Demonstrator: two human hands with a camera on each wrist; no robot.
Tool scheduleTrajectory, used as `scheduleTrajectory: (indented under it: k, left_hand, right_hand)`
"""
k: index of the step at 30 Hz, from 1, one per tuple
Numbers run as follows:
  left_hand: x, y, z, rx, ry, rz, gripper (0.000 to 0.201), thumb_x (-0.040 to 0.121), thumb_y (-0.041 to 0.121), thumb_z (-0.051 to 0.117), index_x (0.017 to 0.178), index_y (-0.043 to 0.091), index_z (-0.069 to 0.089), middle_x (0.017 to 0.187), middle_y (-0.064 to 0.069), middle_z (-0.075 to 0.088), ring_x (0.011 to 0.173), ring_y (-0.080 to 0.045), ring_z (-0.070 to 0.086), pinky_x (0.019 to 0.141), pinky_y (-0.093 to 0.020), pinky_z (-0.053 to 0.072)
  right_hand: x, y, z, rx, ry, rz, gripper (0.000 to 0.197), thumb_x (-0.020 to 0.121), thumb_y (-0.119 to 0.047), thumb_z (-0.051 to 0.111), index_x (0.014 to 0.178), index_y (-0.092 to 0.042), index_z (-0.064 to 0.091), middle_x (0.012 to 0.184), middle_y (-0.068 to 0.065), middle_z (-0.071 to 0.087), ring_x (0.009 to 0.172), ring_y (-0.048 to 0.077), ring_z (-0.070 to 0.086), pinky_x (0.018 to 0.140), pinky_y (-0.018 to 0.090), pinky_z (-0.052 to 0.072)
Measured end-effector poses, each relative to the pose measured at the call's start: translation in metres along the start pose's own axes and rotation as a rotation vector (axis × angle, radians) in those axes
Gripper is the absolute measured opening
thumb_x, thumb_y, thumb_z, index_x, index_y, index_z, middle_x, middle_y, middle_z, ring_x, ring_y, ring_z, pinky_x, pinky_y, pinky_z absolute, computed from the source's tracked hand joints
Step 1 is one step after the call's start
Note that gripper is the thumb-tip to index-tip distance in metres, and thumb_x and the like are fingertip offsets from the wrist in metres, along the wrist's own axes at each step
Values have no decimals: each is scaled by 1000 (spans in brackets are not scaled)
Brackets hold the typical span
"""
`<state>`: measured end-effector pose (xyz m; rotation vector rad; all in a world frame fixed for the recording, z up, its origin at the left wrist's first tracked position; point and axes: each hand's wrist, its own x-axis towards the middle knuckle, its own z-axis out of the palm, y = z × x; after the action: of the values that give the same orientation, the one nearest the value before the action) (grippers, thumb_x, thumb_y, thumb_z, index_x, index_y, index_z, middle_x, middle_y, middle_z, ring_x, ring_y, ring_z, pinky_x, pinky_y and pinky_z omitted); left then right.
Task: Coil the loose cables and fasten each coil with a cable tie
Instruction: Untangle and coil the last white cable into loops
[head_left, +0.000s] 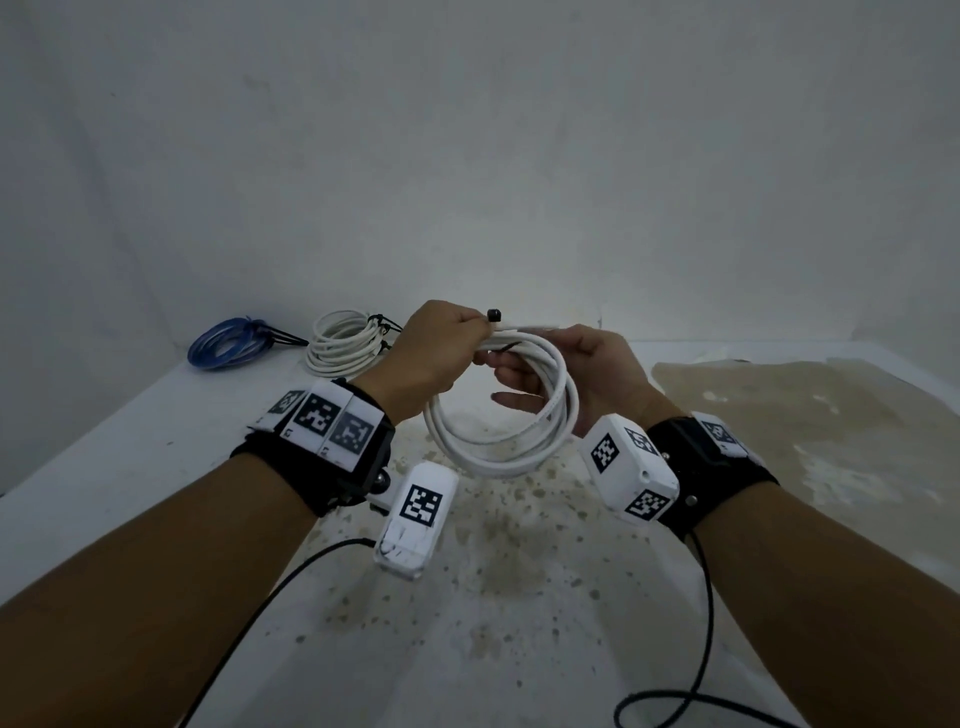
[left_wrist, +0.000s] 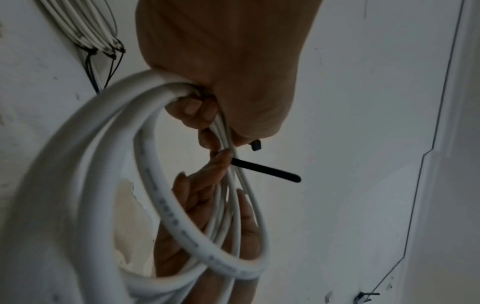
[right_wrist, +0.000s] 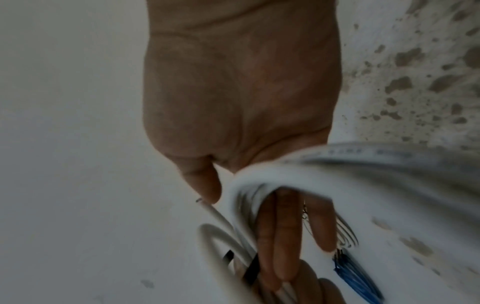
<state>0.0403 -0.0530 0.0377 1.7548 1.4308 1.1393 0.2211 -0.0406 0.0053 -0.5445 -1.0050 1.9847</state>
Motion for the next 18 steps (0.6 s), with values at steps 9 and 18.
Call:
scheduleTrajectory:
  k: [9,18]
  left_hand:
    - [-4,9,-2,7,54,-154,29,90,14,53,63,5,55,34,9,45,40,-15,35,40,-20,25]
    - [-13,3,-1,14,24,-111,33,89,16,57,58,7,55,34,11,42,31,-4,31,40,-20,23]
  right_hand:
    - [-1,-5,12,-361,33,-11,78,75,0,77,141,-23,42,104,17,69,84,26,66,99,58,49]
    - [6,-9,38,-915,369,-230,18,88,-24,74,99,-11,77,80,2,75,67,7,68,68,32,59]
